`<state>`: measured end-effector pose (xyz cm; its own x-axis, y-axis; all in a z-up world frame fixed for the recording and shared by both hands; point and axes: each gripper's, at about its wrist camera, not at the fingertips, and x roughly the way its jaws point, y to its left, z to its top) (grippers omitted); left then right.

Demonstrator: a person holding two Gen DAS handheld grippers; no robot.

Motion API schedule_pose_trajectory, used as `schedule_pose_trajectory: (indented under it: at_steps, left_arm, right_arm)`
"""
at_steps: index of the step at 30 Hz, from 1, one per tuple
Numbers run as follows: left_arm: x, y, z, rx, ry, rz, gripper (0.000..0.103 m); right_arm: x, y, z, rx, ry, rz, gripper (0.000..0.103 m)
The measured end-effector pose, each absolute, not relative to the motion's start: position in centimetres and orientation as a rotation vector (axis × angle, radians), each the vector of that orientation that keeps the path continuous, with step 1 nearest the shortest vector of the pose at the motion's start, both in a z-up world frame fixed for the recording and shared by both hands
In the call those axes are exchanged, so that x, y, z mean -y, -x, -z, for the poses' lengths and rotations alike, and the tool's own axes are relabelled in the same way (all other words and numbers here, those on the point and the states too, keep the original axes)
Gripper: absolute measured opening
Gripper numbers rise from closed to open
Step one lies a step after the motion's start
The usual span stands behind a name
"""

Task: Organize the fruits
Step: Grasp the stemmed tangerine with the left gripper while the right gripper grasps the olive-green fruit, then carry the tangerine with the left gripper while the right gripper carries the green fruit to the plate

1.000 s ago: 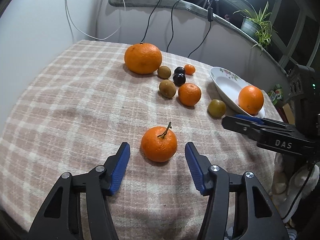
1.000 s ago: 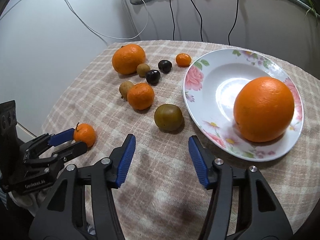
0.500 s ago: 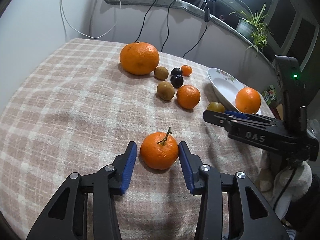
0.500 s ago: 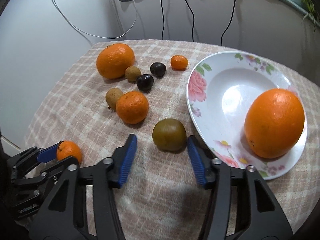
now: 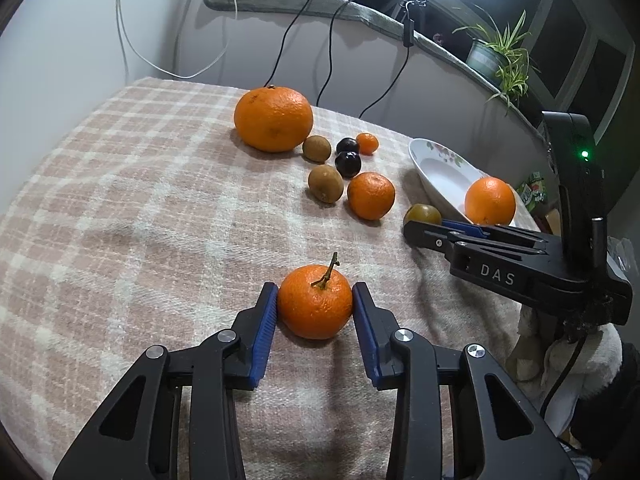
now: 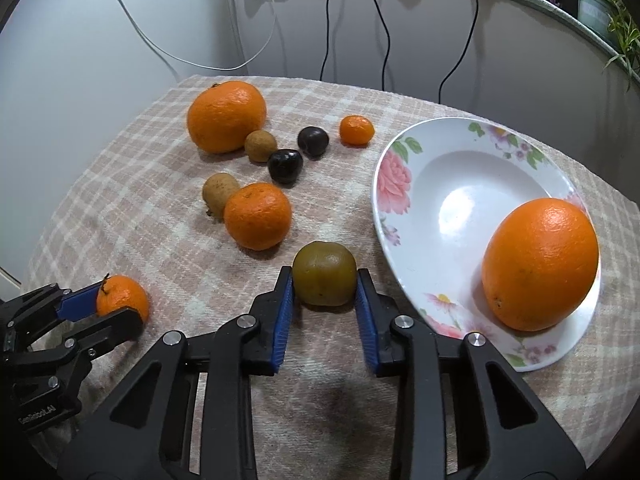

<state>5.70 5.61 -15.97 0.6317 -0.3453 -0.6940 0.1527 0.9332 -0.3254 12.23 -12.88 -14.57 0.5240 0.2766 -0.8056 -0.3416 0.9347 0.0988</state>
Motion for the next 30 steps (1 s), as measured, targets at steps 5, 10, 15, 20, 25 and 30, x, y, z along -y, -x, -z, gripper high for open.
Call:
schedule_pose_trajectory:
  at_steps: [5, 10, 15, 20, 25, 30]
  left_arm:
    - [-5.7, -5.8, 15.7, -0.84, 0.253, 0.281, 0.036]
    - [-5.6, -6.2, 15.2, -0.829, 0.26, 0.275, 0.036]
    - [-4.8, -7.2, 14.2, -0.807, 0.247, 0.285, 0.036]
    - [-3.5, -8.5, 13.2, -0.783, 0.233, 0.3, 0.036]
    - [-2.2, -9.9, 12.5, -0.77, 0.231, 0.315, 0.036]
    - [-0.8, -11.2, 12.1, -0.766, 0.221, 0.33, 0.036]
  right_arm:
    - [12.7, -11.8, 14.1, -0.94, 0.065, -0.408, 0.031]
    - [13.0, -11.4, 13.3, -0.924, 0.049, -0.433, 0.031]
    - [13.8, -11.2, 12.3, -0.901, 0.039, -0.448, 0.031]
    - [14.9, -11.6, 11.4, -0.876, 0.022, -0.456, 0.031]
    - [16.1, -12.3, 10.9, -0.863, 0.004, -0.456, 0.031]
    - [17.4, -13.0, 10.7, -0.855, -0.022, -0.463, 0.031]
